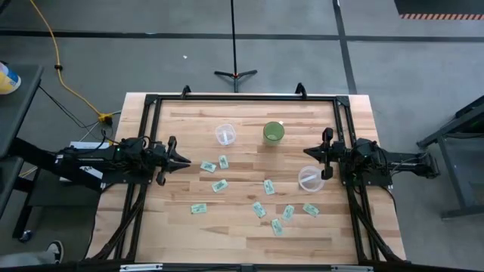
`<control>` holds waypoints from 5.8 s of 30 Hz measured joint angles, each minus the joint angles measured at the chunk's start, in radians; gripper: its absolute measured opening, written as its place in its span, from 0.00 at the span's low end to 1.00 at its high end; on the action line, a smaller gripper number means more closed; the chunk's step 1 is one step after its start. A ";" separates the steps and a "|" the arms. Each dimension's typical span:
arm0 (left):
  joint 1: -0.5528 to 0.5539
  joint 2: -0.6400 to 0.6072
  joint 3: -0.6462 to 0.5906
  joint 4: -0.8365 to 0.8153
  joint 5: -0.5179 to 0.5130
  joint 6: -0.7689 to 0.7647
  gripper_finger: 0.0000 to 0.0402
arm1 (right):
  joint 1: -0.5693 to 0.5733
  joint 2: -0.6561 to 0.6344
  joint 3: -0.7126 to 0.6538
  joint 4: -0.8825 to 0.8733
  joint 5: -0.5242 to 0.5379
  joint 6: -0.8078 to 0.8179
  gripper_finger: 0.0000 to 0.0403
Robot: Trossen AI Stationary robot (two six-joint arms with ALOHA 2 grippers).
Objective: Pick and place items into bin
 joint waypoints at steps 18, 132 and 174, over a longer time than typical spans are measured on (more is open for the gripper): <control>0.000 0.000 0.000 0.000 0.000 0.000 0.23 | 0.000 0.000 0.000 0.000 0.000 0.000 0.00; 0.000 0.000 0.000 0.079 -0.316 0.000 0.23 | -0.002 0.350 0.208 0.287 0.054 -0.184 0.44; 0.000 0.000 0.000 0.068 -0.320 -0.052 0.23 | 0.451 1.036 0.392 0.466 0.443 -0.374 0.45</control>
